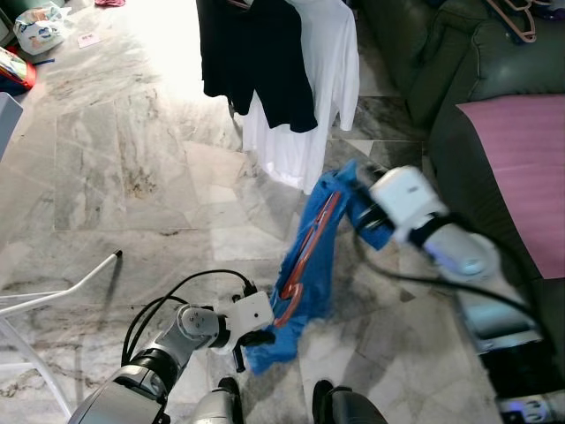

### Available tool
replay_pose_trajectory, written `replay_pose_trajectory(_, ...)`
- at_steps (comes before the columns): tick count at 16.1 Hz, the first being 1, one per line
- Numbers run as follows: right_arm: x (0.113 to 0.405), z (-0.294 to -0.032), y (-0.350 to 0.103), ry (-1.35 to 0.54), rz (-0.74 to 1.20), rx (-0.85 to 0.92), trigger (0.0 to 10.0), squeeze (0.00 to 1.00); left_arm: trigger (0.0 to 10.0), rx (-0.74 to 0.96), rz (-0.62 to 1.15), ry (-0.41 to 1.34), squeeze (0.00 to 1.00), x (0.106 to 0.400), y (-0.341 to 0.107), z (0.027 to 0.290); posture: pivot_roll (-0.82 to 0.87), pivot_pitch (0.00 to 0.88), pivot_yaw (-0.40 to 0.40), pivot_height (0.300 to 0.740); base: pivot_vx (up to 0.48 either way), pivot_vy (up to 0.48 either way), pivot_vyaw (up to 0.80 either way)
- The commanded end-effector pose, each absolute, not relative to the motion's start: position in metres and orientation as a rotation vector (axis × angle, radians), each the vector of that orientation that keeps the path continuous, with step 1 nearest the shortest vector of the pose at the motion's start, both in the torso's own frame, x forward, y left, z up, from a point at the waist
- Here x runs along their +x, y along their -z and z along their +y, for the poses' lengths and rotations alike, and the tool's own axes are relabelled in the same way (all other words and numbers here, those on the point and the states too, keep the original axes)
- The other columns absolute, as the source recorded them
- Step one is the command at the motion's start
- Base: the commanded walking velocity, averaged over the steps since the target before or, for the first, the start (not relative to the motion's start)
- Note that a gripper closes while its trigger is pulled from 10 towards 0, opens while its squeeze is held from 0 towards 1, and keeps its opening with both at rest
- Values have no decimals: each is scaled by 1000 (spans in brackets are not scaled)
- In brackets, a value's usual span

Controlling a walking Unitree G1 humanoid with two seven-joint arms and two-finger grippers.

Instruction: Hang hanger

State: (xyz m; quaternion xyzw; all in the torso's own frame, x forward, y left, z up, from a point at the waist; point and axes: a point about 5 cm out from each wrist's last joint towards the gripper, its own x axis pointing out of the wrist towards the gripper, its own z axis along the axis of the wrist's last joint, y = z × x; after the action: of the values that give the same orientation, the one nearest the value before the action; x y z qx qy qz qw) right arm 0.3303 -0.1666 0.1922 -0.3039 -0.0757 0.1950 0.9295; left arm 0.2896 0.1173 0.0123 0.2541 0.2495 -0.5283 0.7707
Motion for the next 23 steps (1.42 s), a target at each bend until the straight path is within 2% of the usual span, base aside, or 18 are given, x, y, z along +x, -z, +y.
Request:
replay_pose_trajectory(1, 331, -172, -185, -367, -126, -660, 10000, 1000, 10000, 560, 542, 1111, 0, 291, -12, 122, -51, 278, 76, 740, 0, 0, 0)
replay_pose_trajectory(3, 333, -180, -176, -320, -92, -716, 10000, 1000, 10000, 577, 532, 1073, 0, 297, -17, 124, -51, 280, 81, 740, 0, 0, 0)
replay_pose_trajectory(11, 326, -181, -155, -318, -19, -483, 10000, 1000, 10000, 594, 514, 1072, 0, 302, -22, 126, -51, 280, 85, 740, 0, 0, 0)
replay_pose_trajectory(12, 322, -172, -147, -336, -8, -338, 10000, 933, 10000, 599, 503, 1085, 0, 303, -24, 124, -50, 281, 84, 740, 0, 0, 0)
replay_pose_trajectory(13, 320, -168, -145, -346, -8, -296, 10000, 129, 10000, 601, 499, 1089, 0, 303, -25, 123, -50, 281, 84, 740, 0, 0, 0)
replay_pose_trajectory(14, 318, -156, -140, -363, -19, -182, 10000, 0, 10000, 602, 490, 1098, 0, 303, -26, 121, -52, 281, 83, 740, 0, 0, 0)
replay_pose_trajectory(18, 305, -126, -127, -454, -38, -10, 10000, 0, 10000, 594, 471, 1121, 0, 303, -26, 115, -52, 281, 83, 740, 0, 0, 0)
replay_pose_trajectory(20, 304, -125, -126, -457, -42, -14, 10000, 0, 10000, 592, 468, 1128, 0, 302, -26, 114, -53, 280, 83, 740, 0, 0, 0)
replay_pose_trajectory(21, 305, -126, -127, -454, -49, -26, 6588, 0, 10000, 592, 467, 1131, 0, 302, -27, 114, -52, 280, 84, 740, 0, 0, 0)
replay_pose_trajectory(22, 306, -129, -128, -449, -63, -41, 3961, 0, 10000, 587, 464, 1141, 0, 302, -27, 113, -52, 279, 83, 740, 0, 0, 0)
replay_pose_trajectory(23, 308, -131, -128, -441, -68, -54, 3686, 0, 10000, 586, 463, 1146, 0, 302, -27, 113, -52, 278, 83, 740, 0, 0, 0)
